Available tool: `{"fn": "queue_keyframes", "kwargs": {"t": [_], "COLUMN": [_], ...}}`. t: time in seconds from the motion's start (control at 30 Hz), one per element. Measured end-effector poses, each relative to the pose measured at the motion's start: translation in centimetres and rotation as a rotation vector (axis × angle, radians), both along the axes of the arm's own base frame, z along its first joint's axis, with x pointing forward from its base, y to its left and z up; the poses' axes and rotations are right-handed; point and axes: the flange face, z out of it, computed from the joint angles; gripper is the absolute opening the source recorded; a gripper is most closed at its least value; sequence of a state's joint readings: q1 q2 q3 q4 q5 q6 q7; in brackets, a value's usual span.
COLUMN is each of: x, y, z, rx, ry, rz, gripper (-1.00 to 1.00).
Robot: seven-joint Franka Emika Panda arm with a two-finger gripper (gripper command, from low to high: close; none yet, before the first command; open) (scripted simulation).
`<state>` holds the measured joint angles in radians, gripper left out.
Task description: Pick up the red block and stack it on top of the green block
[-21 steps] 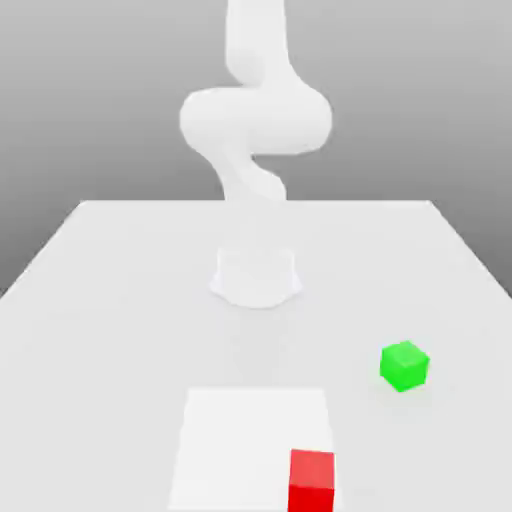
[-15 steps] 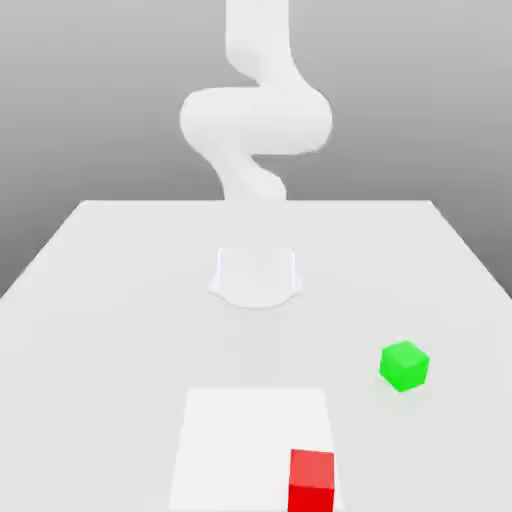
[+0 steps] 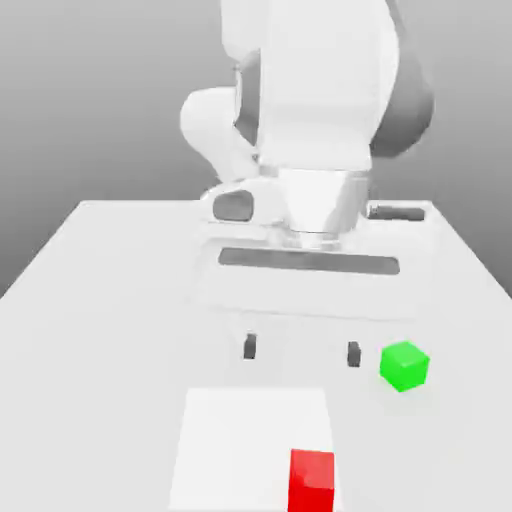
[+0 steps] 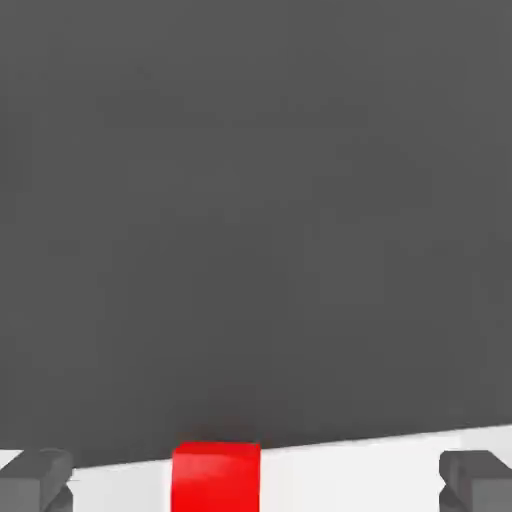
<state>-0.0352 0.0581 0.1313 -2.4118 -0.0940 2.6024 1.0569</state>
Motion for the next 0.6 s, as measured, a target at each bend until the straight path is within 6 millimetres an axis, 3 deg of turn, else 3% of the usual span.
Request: {"fn": "queue_keyframes", "kwargs": {"t": [0.13, 0.3, 0.33, 0.53, 0.6], "x": [-1.3, -1.6, -1.7, -1.7, -1.6], "y": [0.9, 1.2, 1.2, 1.2, 1.2], "z": [-7.3, -14.3, -15.2, -15.6, -14.2], "rx": [0.023, 0.029, 0.030, 0.029, 0.030], "ry": [0.110, 0.137, 0.138, 0.137, 0.137], "rz": [-0.014, -0.018, -0.018, -0.018, -0.019], "gripper": [0.00, 0.00, -1.00, -1.00, -1.00]}}
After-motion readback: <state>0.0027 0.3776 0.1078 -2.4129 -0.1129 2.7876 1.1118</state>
